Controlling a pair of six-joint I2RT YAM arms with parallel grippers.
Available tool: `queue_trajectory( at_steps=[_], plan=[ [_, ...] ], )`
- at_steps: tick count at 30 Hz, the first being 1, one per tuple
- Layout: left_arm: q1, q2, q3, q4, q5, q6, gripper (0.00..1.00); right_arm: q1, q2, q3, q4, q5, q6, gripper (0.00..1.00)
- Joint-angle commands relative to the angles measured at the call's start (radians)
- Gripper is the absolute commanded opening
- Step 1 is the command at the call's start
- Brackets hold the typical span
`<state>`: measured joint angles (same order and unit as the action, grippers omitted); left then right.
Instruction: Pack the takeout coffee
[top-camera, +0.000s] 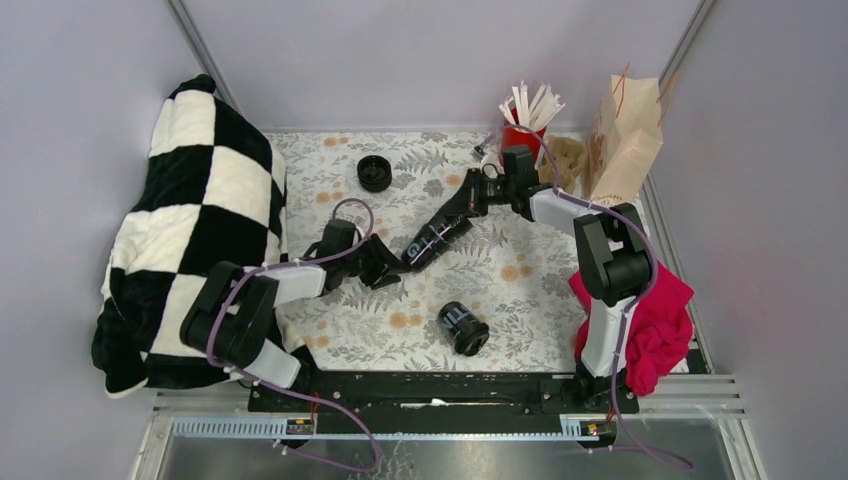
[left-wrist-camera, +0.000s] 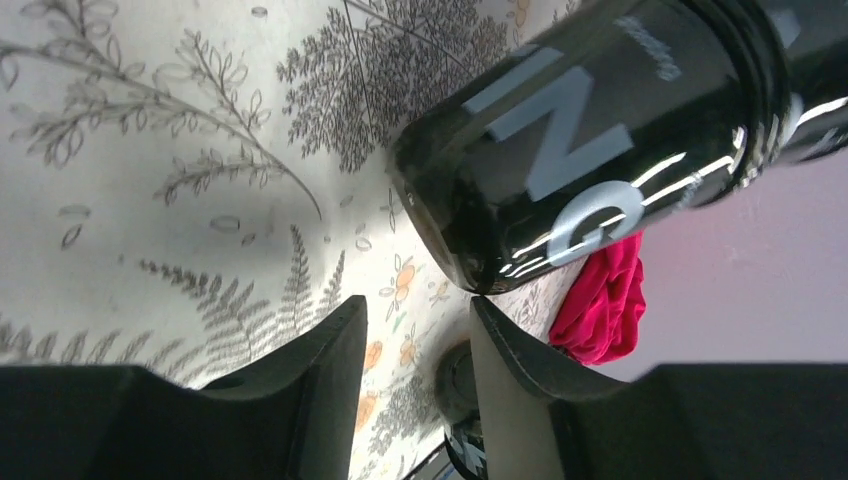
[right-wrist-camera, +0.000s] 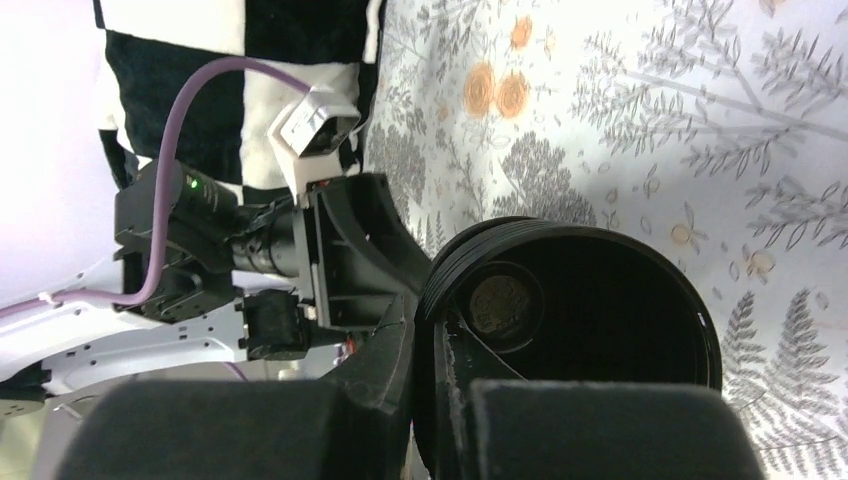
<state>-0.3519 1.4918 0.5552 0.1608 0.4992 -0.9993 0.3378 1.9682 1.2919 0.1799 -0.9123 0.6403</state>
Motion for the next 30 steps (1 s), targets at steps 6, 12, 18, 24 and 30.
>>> queue_trajectory(
  at_steps=[6,12,18,24,30],
  plan=[
    [-0.028,0.223,0.176,0.272,-0.040,-0.071,0.44,0.031,-0.094,0.033,-0.223,0.091,-0.136,0.00],
    [-0.073,0.434,0.408,0.317,-0.039,-0.120,0.44,0.097,-0.063,0.210,-0.472,0.375,-0.324,0.00],
    [-0.079,0.605,0.671,0.251,-0.061,-0.114,0.44,0.142,0.038,0.390,-0.587,0.559,-0.397,0.02],
    [-0.073,0.713,0.828,0.190,-0.071,-0.084,0.45,0.164,0.249,0.687,-0.753,0.766,-0.497,0.03],
    [-0.064,0.690,0.835,0.124,-0.096,-0.002,0.48,0.179,0.412,0.933,-0.859,0.877,-0.552,0.07]
  ],
)
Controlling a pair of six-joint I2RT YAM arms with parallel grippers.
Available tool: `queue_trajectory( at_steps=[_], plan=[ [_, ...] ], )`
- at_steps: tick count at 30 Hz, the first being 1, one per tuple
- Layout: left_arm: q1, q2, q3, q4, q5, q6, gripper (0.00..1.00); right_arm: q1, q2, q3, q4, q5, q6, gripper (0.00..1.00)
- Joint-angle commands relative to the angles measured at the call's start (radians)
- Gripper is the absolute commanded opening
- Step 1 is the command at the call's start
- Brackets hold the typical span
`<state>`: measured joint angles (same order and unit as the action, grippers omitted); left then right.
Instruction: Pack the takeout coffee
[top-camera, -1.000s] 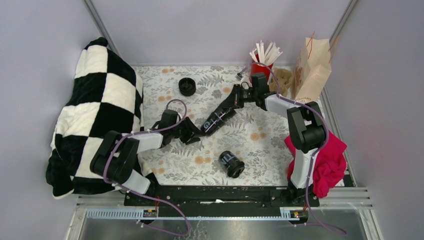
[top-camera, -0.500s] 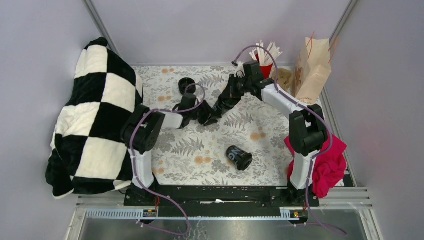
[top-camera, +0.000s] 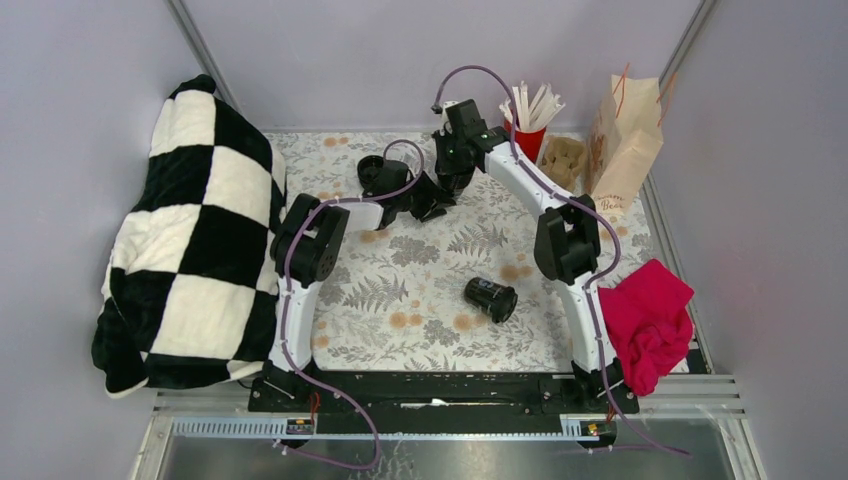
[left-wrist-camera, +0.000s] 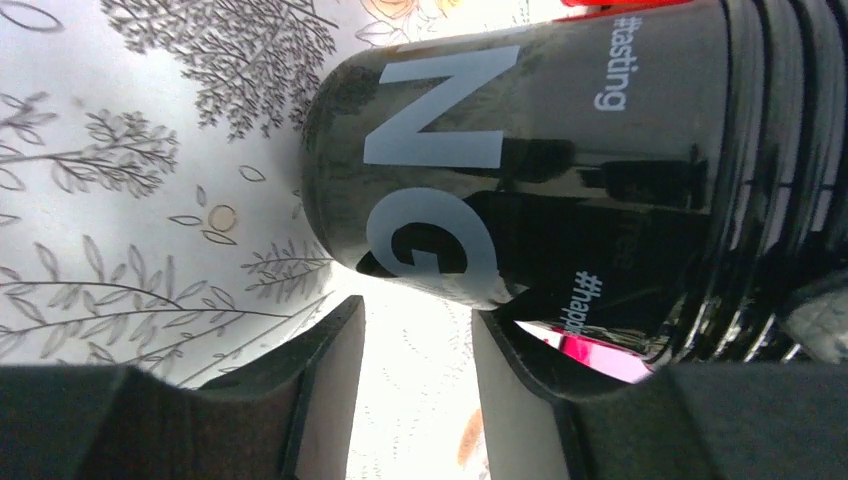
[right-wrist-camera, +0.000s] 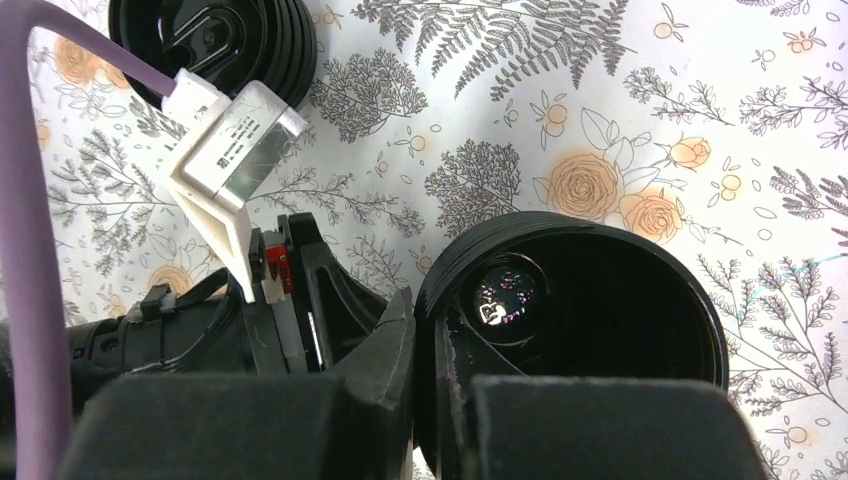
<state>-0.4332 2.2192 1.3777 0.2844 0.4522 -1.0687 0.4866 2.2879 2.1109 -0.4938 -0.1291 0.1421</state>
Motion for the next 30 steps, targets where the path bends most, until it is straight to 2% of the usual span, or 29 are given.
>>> queue_trajectory(
  at_steps=[1,7,16,19,23,25,28,30],
  plan=[
    [0.024,-0.054,-0.009,0.001,-0.047,0.079,0.49,0.030,0.107,0.139,-0.190,0.104,-0.059,0.07],
    [0.052,-0.204,-0.164,-0.015,-0.068,0.159,0.55,0.036,0.178,0.264,-0.210,0.121,-0.099,0.16],
    [0.067,-0.473,-0.375,-0.116,-0.074,0.294,0.66,0.066,0.192,0.417,-0.234,0.124,-0.138,0.50],
    [0.066,-0.537,-0.424,-0.130,-0.044,0.318,0.72,0.075,0.141,0.420,-0.248,0.123,-0.137,0.65],
    [0.045,-0.601,-0.477,-0.125,-0.006,0.333,0.81,0.076,0.049,0.407,-0.292,0.124,-0.113,0.79],
    [0.027,-0.626,-0.492,-0.132,-0.007,0.342,0.84,0.078,-0.013,0.373,-0.307,0.124,-0.096,0.98],
    [-0.004,-0.658,-0.506,-0.135,0.002,0.348,0.86,0.076,-0.111,0.296,-0.336,0.153,-0.071,1.00],
    [-0.034,-0.676,-0.512,-0.134,0.007,0.350,0.87,0.075,-0.232,0.170,-0.334,0.170,-0.046,1.00]
  ],
)
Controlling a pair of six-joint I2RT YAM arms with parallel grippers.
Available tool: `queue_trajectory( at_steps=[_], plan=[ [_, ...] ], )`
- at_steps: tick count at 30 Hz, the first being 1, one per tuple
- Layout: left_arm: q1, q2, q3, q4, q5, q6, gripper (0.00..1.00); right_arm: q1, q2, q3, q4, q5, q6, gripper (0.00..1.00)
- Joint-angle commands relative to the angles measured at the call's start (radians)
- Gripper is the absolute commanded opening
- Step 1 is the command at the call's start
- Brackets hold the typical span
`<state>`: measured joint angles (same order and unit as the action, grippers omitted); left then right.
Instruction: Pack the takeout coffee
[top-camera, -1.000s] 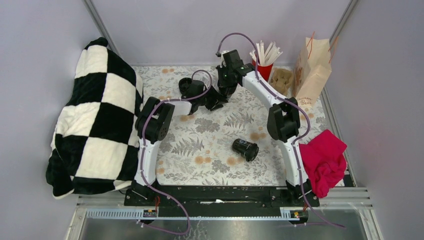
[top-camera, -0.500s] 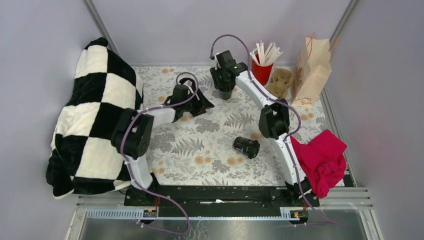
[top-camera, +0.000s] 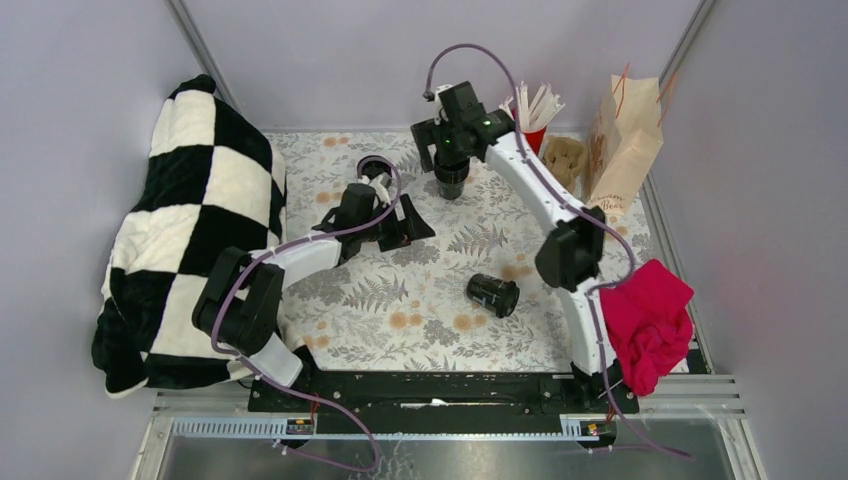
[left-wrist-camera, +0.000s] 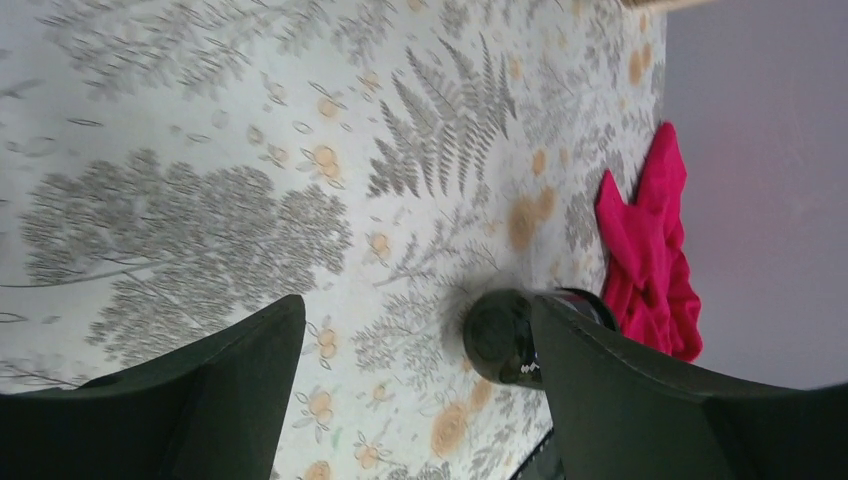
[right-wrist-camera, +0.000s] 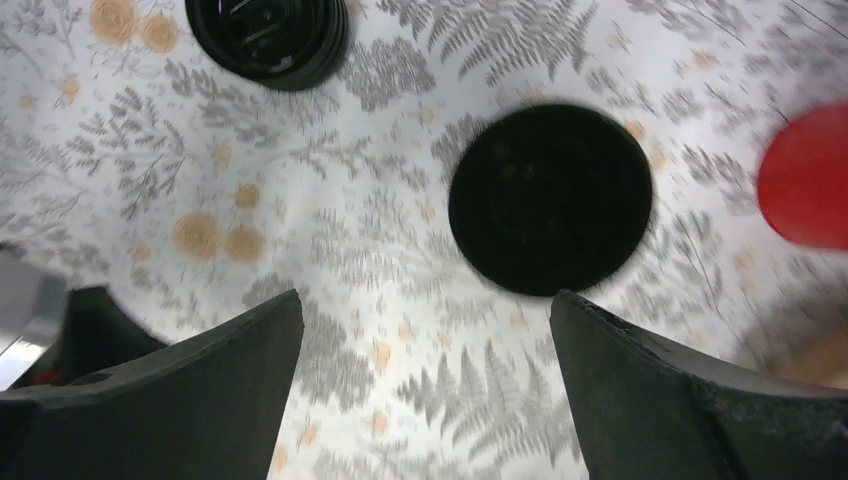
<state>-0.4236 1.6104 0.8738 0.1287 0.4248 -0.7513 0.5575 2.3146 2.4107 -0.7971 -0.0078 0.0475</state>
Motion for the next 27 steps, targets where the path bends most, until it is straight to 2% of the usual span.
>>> queue_trajectory(
  at_steps=[1,7,13,22,24,27],
  plan=[
    [-0.064,-0.073,-0.008,0.019,0.037,0.035,0.88,0.004,-0.325,-0.226,-0.008,0.051,0.060,1.00],
    [-0.163,-0.082,-0.031,0.035,0.042,0.035,0.89,-0.043,-0.799,-0.947,0.224,-0.031,0.169,1.00],
    [-0.251,0.020,-0.015,0.086,0.079,0.017,0.87,-0.193,-1.172,-1.438,0.338,-0.237,0.337,1.00],
    [-0.305,0.097,-0.010,0.129,0.068,-0.011,0.82,-0.222,-1.441,-1.738,0.276,-0.466,0.510,1.00],
    [-0.304,0.116,-0.010,0.159,0.080,-0.031,0.80,-0.222,-1.471,-1.782,0.281,-0.504,0.532,0.96],
    [-0.305,0.140,-0.013,0.185,0.081,-0.058,0.74,-0.220,-1.497,-1.850,0.332,-0.546,0.578,0.83]
  ],
)
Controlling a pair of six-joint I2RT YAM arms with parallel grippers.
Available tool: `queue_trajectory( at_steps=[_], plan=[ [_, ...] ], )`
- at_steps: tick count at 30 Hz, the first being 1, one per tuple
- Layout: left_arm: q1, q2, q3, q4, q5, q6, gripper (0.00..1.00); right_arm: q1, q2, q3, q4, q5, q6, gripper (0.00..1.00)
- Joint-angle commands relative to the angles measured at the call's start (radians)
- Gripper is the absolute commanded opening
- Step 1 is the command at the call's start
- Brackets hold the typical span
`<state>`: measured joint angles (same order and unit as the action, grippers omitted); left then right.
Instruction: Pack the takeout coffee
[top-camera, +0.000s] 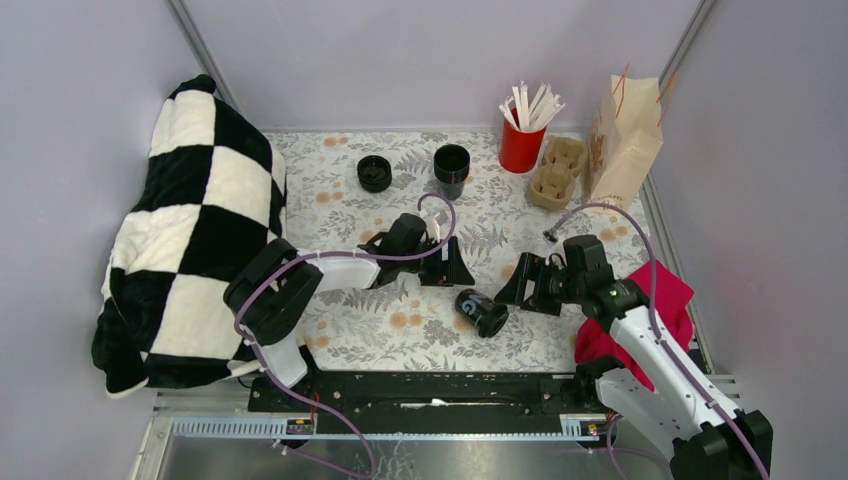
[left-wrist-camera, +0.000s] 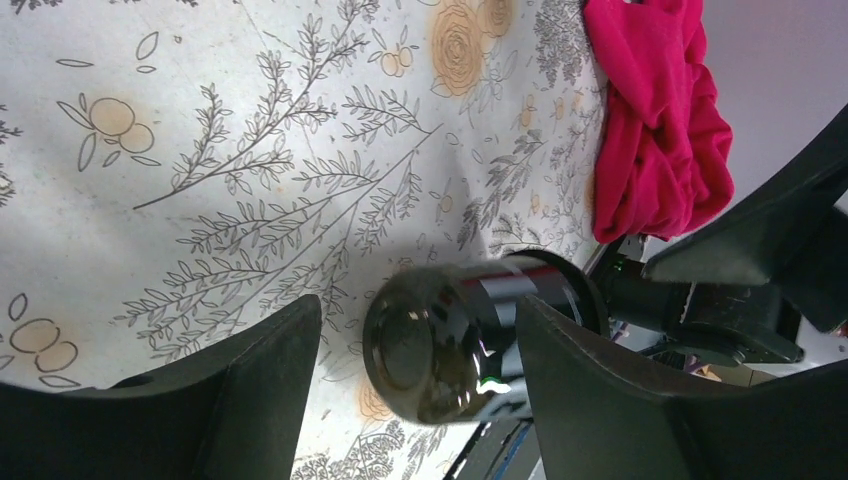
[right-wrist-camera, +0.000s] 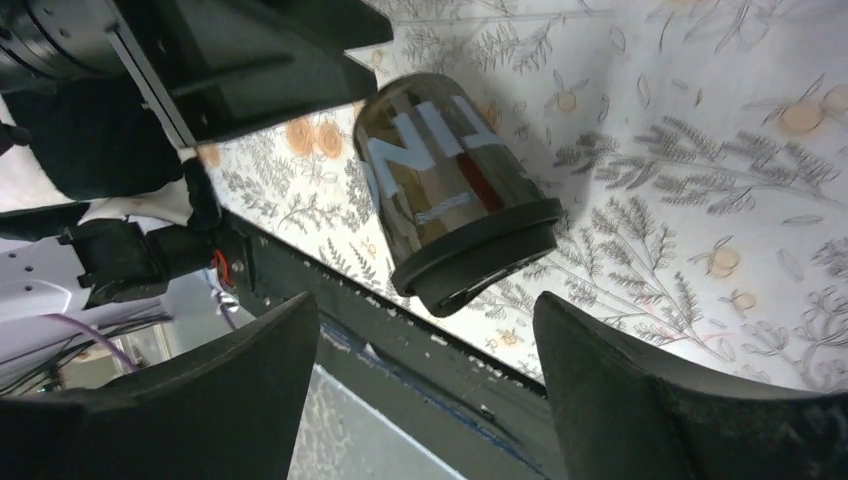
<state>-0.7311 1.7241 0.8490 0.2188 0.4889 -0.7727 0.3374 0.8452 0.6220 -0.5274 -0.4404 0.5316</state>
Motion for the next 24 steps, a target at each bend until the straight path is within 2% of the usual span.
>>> queue_trajectory(
  at_steps=[1,7,10,14,18,24],
  plan=[
    [0.003,0.029,0.005,0.103,0.021,-0.046,0.72,0.000,-0.024,-0.075,0.074,-0.131,0.110,0.81],
    [-0.003,-0.001,-0.044,0.086,0.012,-0.049,0.73,0.048,-0.022,-0.159,0.185,-0.193,0.200,0.76],
    [-0.003,-0.039,-0.062,0.045,-0.018,-0.020,0.77,0.120,-0.004,-0.218,0.298,-0.193,0.282,0.76],
    [-0.003,-0.081,-0.095,0.029,-0.025,-0.015,0.78,0.225,0.041,-0.250,0.430,-0.134,0.372,0.78],
    [-0.004,-0.093,-0.132,0.033,-0.028,-0.023,0.69,0.235,0.059,-0.230,0.449,-0.078,0.380,0.73],
    [-0.004,-0.091,-0.183,0.102,-0.023,-0.058,0.58,0.254,0.087,-0.176,0.561,-0.076,0.427,0.70]
  ],
)
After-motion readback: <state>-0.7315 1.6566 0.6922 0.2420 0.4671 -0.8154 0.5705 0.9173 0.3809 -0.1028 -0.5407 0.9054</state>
